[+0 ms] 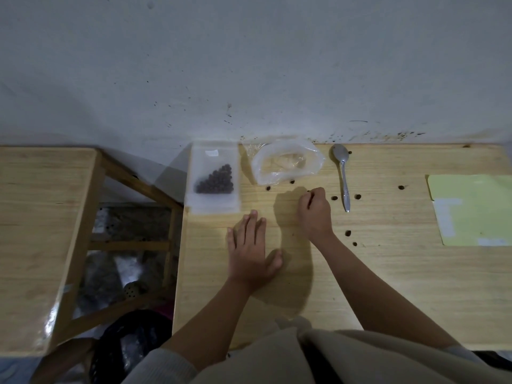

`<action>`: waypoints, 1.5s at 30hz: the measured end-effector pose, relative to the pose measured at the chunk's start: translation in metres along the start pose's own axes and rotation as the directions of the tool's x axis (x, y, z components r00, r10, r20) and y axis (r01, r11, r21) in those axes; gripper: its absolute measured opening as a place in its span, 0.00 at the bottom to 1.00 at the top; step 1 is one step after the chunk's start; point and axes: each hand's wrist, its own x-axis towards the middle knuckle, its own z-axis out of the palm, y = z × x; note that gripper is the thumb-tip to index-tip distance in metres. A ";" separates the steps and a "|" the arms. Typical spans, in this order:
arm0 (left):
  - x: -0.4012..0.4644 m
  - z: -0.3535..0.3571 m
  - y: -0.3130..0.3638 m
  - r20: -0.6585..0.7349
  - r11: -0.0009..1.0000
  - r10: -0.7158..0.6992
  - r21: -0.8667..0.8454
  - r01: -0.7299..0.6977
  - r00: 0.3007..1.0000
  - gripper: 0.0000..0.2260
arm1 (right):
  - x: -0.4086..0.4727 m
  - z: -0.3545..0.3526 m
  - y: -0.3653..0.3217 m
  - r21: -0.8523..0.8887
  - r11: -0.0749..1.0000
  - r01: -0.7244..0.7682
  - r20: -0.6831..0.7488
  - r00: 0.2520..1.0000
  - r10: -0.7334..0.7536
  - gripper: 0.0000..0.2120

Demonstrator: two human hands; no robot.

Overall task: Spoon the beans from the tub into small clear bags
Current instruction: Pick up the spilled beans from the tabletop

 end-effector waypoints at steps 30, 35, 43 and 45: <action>0.002 0.001 0.000 0.042 0.999 -0.022 0.030 0.021 0.999 0.36 | 0.034 0.013 -0.010 -0.412 0.908 0.078 0.054 0.997 -0.061 0.10; 0.002 -0.001 0.000 0.029 0.999 0.001 0.038 -0.002 1.000 0.35 | 0.020 0.012 -0.007 -0.259 0.959 0.118 0.069 0.992 -0.103 0.06; 0.001 -0.001 0.000 -0.013 1.000 0.016 0.008 -0.016 1.000 0.33 | -0.003 0.008 0.006 -0.052 0.993 0.109 0.079 0.991 -0.104 0.11; 0.000 -0.001 0.000 -0.022 1.000 0.021 0.007 -0.021 1.000 0.33 | -0.006 0.008 0.006 -0.023 0.992 0.123 0.086 0.989 -0.121 0.12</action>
